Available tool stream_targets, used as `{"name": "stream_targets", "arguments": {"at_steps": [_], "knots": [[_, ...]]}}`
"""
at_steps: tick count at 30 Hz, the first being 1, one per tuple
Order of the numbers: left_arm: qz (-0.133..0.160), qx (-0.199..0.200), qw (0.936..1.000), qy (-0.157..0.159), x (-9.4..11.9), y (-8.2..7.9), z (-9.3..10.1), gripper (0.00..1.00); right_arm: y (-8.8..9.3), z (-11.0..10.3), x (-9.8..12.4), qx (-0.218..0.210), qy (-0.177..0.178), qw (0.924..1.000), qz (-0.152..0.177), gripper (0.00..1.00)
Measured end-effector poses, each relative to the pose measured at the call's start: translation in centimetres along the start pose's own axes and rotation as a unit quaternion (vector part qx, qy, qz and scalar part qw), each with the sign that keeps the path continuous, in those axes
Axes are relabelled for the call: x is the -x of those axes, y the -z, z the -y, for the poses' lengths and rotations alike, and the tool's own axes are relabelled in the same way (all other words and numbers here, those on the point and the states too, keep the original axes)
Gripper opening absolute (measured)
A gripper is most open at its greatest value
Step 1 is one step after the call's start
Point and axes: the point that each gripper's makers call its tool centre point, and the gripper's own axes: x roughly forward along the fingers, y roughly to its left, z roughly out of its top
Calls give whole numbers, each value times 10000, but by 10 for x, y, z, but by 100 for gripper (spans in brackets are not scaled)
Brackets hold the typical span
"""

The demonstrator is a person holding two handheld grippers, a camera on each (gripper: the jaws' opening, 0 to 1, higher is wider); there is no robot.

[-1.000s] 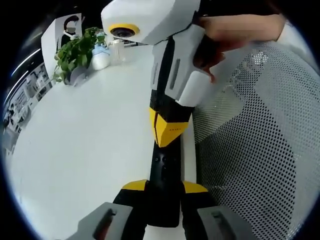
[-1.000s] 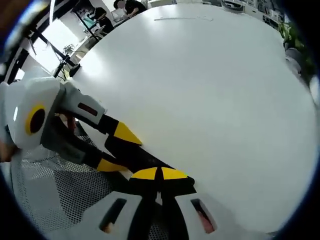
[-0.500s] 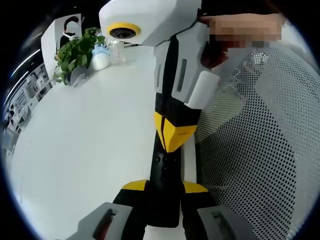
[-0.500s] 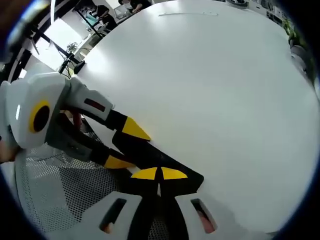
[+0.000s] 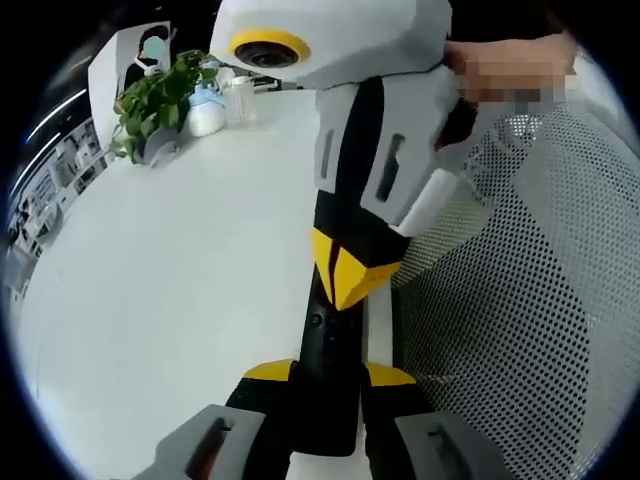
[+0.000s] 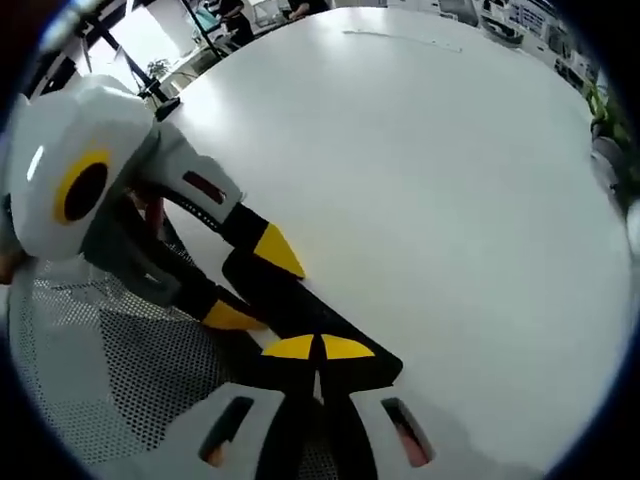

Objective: Press the specified remote control buttons in sequence, fully releasing each button before pressing the next.

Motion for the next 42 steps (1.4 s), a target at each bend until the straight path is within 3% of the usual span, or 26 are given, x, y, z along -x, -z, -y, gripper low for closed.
{"name": "stream_targets", "arguments": {"at_steps": [4, 7, 9, 18, 22, 32, 42], "knots": [[1, -52, 10000, -21, 0, 0, 0, 25, 0, 2, 1, -372, -246, 9988, 180, 0], [8, -65, 10000, -21, 0, 0, 1, 25, 0, 0, 1, -279, -228, 9992, 157, 0], [13, -67, 10000, -14, 0, 0, 0, 25, 0, 0, 2, 64, -96, 9999, 89, 0], [39, -66, 10000, -23, 0, 0, 1, 25, 0, -1, 1, 188, -59, 9998, 78, 0], [12, -77, 10000, -28, 0, 0, 0, 25, 0, -1, 0, 513, 20, 9986, 94, 0], [-3, -142, 9999, -39, 0, 0, 0, 25, 1, 0, 2, 104, -77, 9999, 76, 0], [0, -135, 9999, -23, 0, 0, 0, 25, 7, 0, 5, -8, -114, 9999, -120, 0]]}}
